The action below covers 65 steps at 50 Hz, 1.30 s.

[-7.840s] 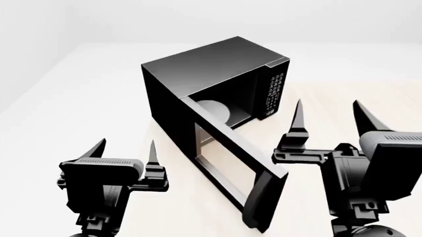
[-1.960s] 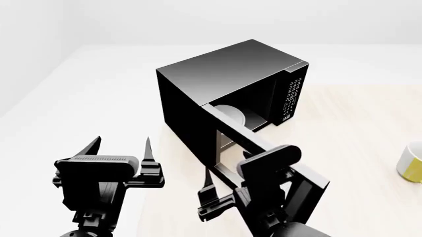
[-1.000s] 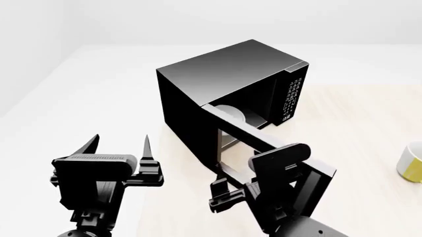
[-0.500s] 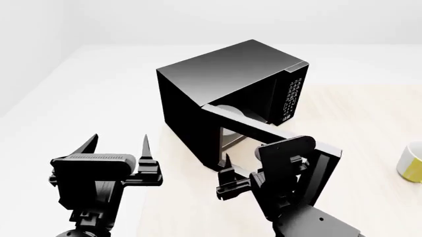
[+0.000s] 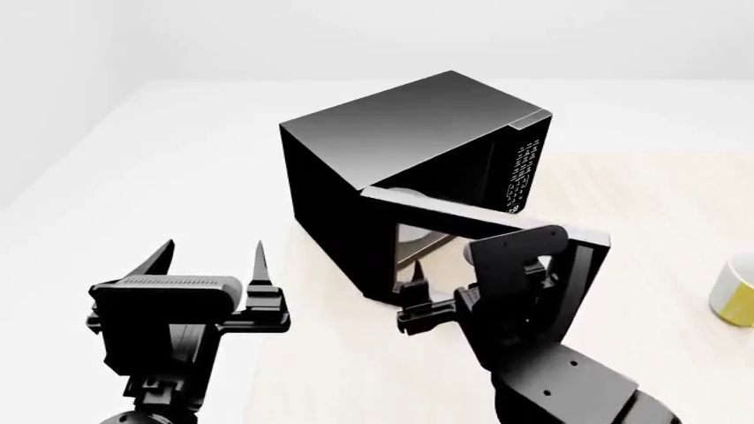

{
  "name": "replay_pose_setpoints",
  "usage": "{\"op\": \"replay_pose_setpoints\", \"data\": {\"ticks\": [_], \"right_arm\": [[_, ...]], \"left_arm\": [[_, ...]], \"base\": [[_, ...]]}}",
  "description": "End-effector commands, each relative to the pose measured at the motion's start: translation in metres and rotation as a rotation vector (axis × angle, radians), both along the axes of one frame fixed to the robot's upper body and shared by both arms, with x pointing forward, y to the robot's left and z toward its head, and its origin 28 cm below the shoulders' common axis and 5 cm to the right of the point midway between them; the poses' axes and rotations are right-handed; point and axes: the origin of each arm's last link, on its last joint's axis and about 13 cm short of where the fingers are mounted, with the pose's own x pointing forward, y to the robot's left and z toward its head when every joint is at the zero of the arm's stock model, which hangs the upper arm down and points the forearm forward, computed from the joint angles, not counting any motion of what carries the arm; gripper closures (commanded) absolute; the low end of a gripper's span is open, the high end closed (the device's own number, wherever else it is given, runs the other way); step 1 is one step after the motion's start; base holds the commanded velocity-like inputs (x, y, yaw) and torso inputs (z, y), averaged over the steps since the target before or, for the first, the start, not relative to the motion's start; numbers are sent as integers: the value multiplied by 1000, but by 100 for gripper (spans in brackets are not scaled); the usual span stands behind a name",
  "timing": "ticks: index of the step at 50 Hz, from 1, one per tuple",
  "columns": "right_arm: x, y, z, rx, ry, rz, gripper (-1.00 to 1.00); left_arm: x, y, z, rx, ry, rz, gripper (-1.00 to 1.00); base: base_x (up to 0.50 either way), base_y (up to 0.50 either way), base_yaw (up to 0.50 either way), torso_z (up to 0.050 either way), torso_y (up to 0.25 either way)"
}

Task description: Close the microwave.

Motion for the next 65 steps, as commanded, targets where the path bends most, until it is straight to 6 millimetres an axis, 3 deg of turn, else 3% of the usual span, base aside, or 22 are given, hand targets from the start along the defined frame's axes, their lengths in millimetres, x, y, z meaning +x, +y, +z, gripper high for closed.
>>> {"op": "replay_pose_setpoints", "data": {"ticks": [1, 65], "right_arm": [[15, -7, 2, -14, -7, -47, -100], [75, -21, -11, -47, 60, -19, -100]], "left_arm": [[0, 0, 0, 3, -1, 2, -100], [0, 0, 1, 9, -5, 6, -100]], "base": [[0, 0, 0, 0, 0], [0, 0, 0, 0, 0]]}}
